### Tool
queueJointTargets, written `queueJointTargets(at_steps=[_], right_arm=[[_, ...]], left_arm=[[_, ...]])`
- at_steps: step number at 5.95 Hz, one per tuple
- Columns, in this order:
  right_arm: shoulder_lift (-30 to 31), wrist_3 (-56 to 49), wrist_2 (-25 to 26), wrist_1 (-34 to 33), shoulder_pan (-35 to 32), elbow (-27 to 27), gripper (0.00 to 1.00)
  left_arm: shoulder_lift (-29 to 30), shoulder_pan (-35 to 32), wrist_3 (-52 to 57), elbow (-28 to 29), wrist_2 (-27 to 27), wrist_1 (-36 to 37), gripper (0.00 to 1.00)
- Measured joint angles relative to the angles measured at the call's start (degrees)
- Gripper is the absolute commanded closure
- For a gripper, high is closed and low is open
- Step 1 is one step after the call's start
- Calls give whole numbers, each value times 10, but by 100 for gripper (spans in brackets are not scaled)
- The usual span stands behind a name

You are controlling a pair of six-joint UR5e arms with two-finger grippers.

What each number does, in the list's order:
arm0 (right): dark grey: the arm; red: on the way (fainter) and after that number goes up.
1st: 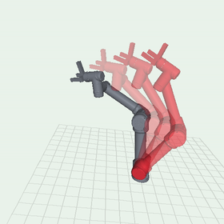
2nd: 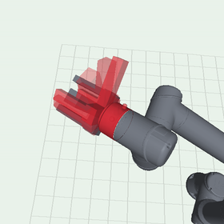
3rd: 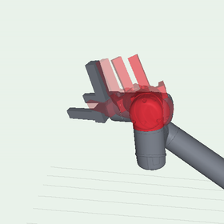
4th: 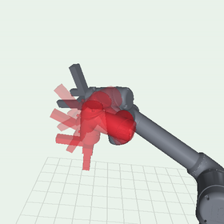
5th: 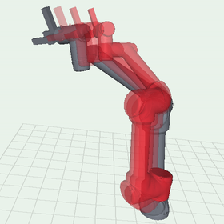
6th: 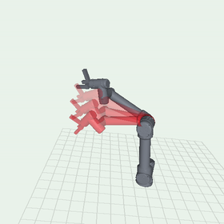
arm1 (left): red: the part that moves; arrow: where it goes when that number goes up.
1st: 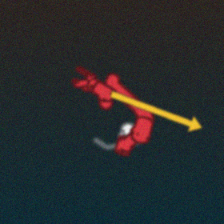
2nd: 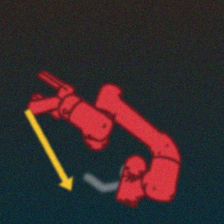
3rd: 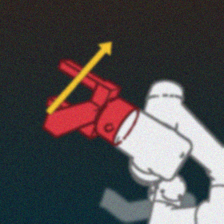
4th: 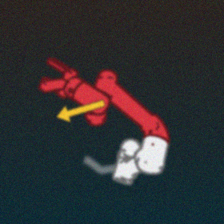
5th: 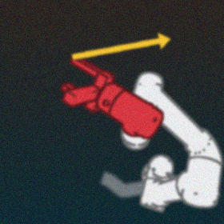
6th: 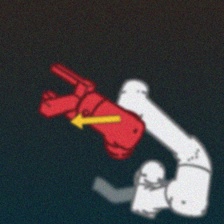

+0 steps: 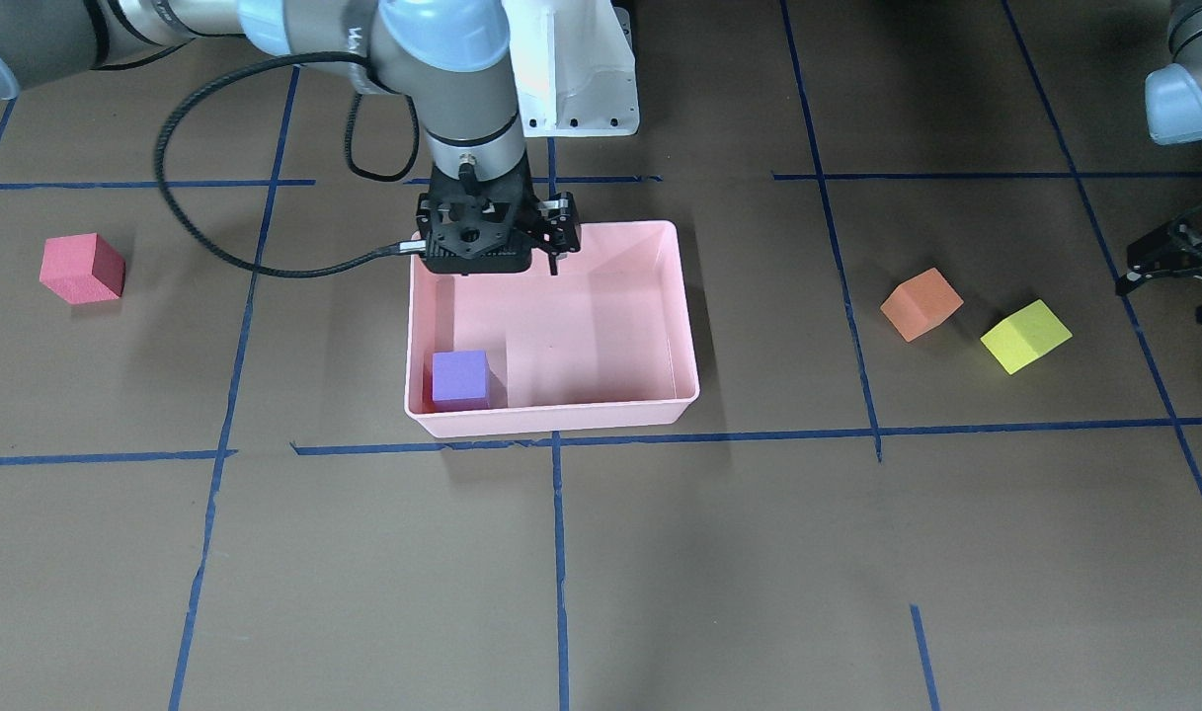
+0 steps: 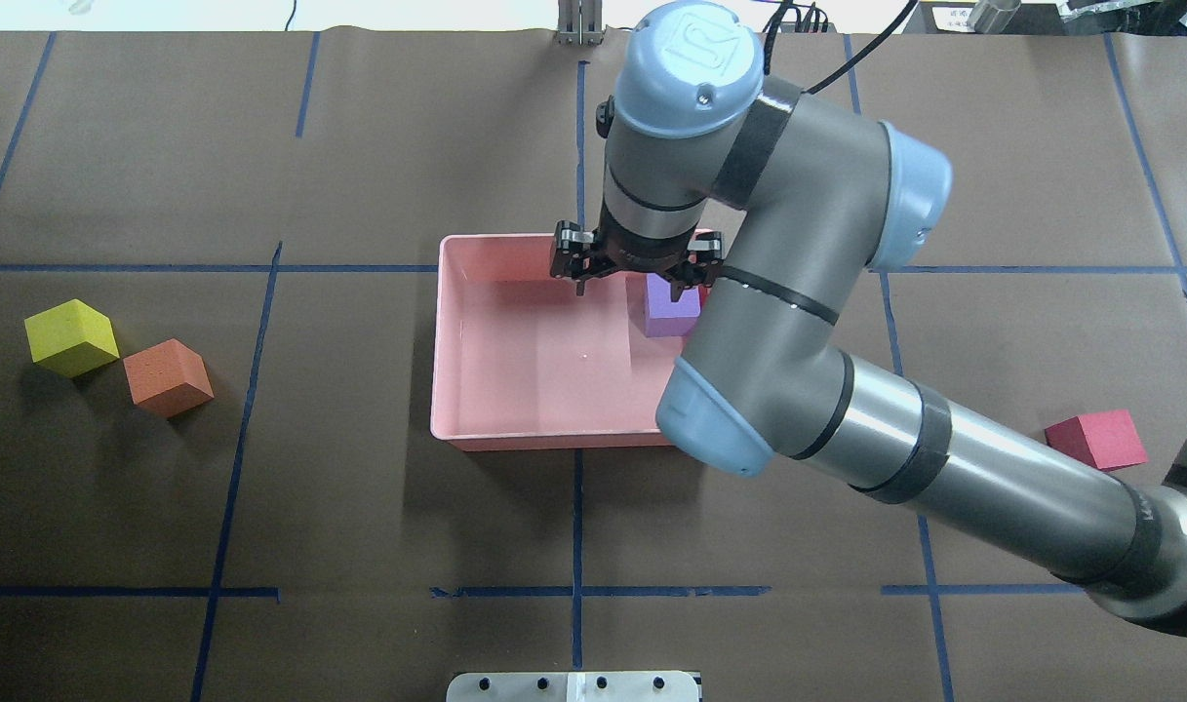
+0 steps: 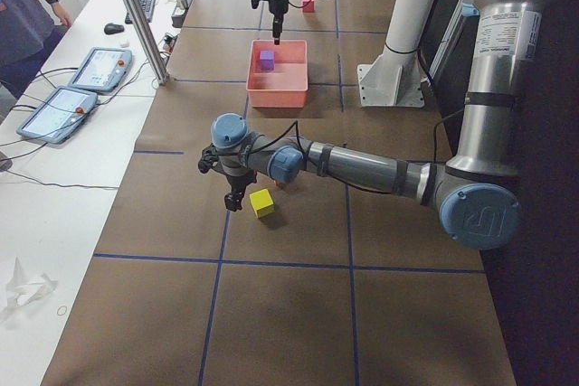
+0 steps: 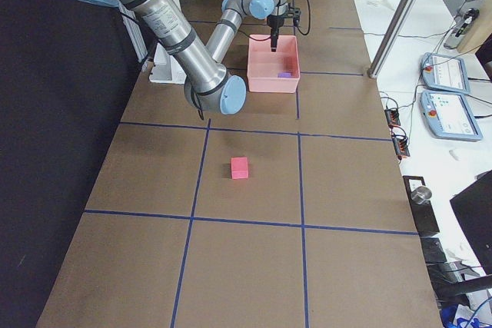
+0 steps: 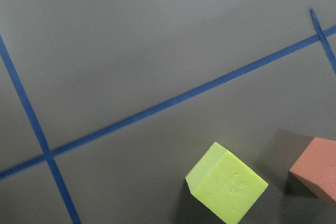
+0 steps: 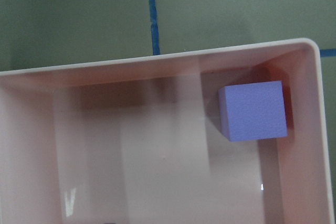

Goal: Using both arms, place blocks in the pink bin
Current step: 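Lower the left gripper onto the yellow cube and grasp it while the right arm withdraws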

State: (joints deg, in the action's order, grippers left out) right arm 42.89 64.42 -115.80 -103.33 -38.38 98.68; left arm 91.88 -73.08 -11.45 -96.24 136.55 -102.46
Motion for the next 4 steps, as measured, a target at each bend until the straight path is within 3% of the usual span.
queueJointTargets(at_steps=[2,4], right_arm=[[40,-103,-51,-2,-64,15,0],[61,-156,-72,-2,-95,19,0]], left_arm=[[-24,48,-267,0,-31,-87,0],[-25,76,-398,6,-41,-106,0]])
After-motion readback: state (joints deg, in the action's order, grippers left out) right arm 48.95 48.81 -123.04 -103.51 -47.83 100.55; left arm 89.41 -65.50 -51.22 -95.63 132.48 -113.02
